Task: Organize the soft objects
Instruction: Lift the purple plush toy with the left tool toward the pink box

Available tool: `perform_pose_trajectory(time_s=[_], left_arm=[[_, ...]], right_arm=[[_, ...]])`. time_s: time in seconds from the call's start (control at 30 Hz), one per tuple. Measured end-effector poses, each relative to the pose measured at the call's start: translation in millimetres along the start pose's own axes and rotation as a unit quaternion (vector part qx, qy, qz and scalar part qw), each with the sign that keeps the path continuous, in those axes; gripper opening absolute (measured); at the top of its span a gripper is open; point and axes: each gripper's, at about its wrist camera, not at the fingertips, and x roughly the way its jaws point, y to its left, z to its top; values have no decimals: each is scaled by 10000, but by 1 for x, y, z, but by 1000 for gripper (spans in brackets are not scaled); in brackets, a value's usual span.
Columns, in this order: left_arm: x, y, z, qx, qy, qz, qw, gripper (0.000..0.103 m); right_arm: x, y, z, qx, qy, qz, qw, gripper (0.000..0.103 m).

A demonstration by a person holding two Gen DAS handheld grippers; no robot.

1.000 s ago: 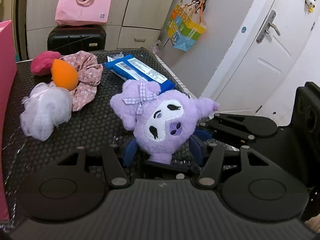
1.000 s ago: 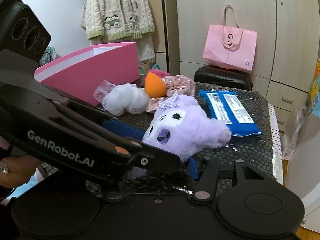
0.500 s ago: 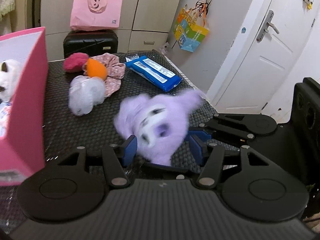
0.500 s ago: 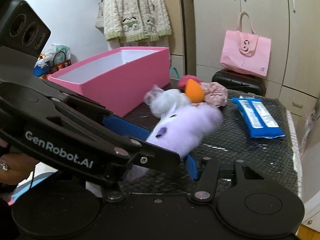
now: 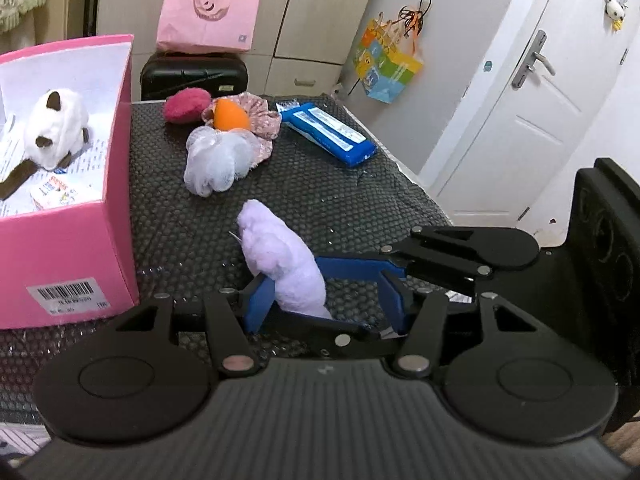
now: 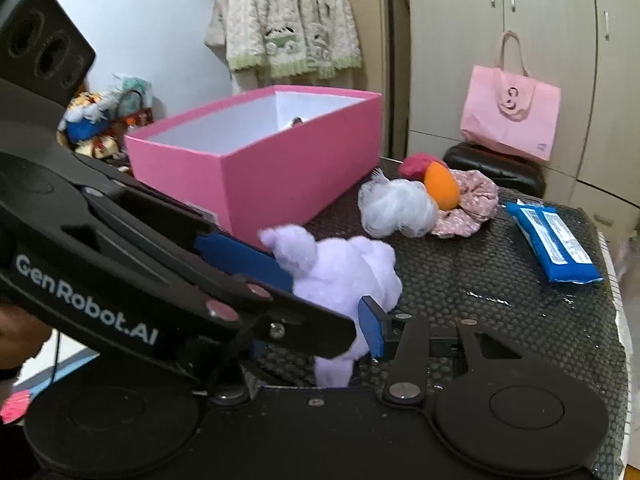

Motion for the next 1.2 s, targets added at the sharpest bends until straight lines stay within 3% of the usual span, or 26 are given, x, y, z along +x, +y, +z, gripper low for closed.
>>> perform_pose_trajectory(time_s=[0.13,0.23,0.47,0.63,0.7,0.87,1.07,1.2], left_arm=[[-1,4,4,-24,-84,-195,9998,55],[0,3,8,62,-165,-326,9993,55],[17,-5,20,156,-326,-830,9959,55],[22,-4,26,91,-481,-970,9941,63],[26,-1,26,46,-428,-841,9955,70],[53,7,20,-210,21,-654,9976,70],[75,3,14,-348,310,-776,9959,70],[83,1,11,-358,486,-640,9961,68]], right_arm=[[6,-7,2,50,49,-103,9999,55],[11,-14,1,99,30,-228,9997,69],[12,-33,-5,457,-97,-181,9987,69],[10,-53,-11,727,-111,-183,9971,73],[12,-62,-14,834,-80,-220,9962,75],[15,-67,-24,580,81,-526,9969,89],[14,-68,-26,122,44,-471,9988,90],[13,-68,-24,-195,-9,-489,9986,90]])
